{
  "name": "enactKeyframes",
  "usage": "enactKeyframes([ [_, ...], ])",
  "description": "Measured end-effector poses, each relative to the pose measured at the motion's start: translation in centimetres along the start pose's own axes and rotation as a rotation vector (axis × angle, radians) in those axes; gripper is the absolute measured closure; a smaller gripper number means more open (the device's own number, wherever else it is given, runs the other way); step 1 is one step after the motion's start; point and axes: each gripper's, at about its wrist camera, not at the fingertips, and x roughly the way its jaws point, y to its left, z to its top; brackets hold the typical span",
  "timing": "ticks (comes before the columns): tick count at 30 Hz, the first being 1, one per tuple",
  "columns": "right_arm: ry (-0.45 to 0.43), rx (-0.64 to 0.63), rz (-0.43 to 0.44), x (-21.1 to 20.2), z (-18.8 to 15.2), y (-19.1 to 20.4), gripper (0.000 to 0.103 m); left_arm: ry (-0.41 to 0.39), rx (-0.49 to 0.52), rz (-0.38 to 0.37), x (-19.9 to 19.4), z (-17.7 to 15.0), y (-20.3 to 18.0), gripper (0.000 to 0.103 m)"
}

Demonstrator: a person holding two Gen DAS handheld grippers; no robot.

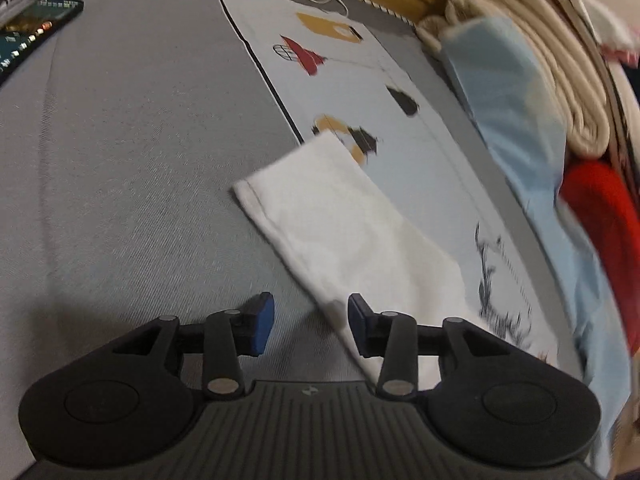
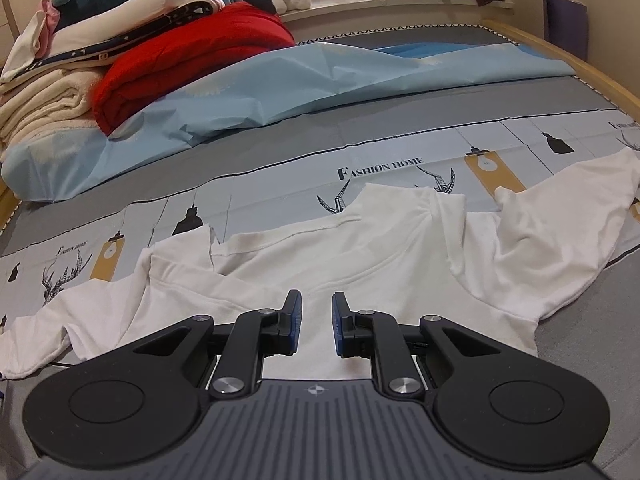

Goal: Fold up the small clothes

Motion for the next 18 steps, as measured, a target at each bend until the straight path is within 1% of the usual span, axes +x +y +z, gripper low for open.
enactKeyframes([
  [1, 0.002, -0.003, 0.001, 0.1, 0.0, 0.1, 0.086, -0.022, 0.015, -0.009, 0.3, 0.1, 0.0, 0.057],
  [2, 0.004, -0.01, 0.002, 0.2, -0.1, 0.3, 0.086, -0.044, 0.049, -0.001, 0.7, 0.2, -0.8, 0.058],
  [4, 0.007, -0.03, -0.003, 0.4, -0.3, 0.6, 0.086, -0.073, 0.127, 0.028, 1.4, 0.1, -2.5, 0.064],
  [5, 0.01, -0.036, -0.005, 0.4, -0.3, 0.7, 0.086, -0.076, 0.154, 0.028, 1.7, 0.0, -3.3, 0.092],
  [6, 0.013, -0.039, -0.006, 0.5, -0.3, 0.7, 0.086, -0.066, 0.177, 0.025, 2.0, -0.1, -3.8, 0.099],
  [7, 0.017, -0.043, -0.008, 0.6, -0.4, 0.6, 0.086, -0.075, 0.212, 0.039, 2.0, -0.2, -4.7, 0.1],
  [8, 0.019, -0.043, -0.012, 0.6, -0.4, 0.5, 0.086, -0.122, 0.262, 0.07, 1.4, -0.5, -6.0, 0.1],
  [9, 0.021, -0.042, -0.016, 0.6, -0.3, 0.3, 0.086, -0.172, 0.32, 0.07, 0.3, -0.8, -7.7, 0.1],
  [10, 0.023, -0.037, -0.02, 0.6, -0.3, 0.2, 0.086, -0.214, 0.366, 0.043, -1.0, -1.2, -9.3, 0.1],
  [12, 0.02, -0.023, -0.027, 0.4, -0.2, -0.2, 0.086, -0.314, 0.476, -0.056, -4.9, -2.8, -13.9, 0.1],
  [13, 0.016, -0.017, -0.029, 0.3, -0.1, -0.4, 0.086, -0.355, 0.531, -0.131, -7.3, -4.1, -16.3, 0.1],
  [14, 0.012, -0.014, -0.03, 0.2, 0.0, -0.5, 0.086, -0.381, 0.588, -0.227, -9.8, -6.1, -18.8, 0.1],
  [16, 0.002, -0.006, -0.031, 0.0, 0.2, -0.8, 0.086, -0.395, 0.69, -0.4, -14.0, -10.9, -22.9, 0.1],
  [17, -0.004, 0.002, -0.035, -0.2, 0.3, -1.0, 0.086, -0.38, 0.765, -0.49, -16.0, -14.5, -25.1, 0.1],
  [18, -0.007, 0.01, -0.039, -0.3, 0.4, -1.2, 0.086, -0.357, 0.821, -0.544, -17.1, -17.4, -26.5, 0.1],
])
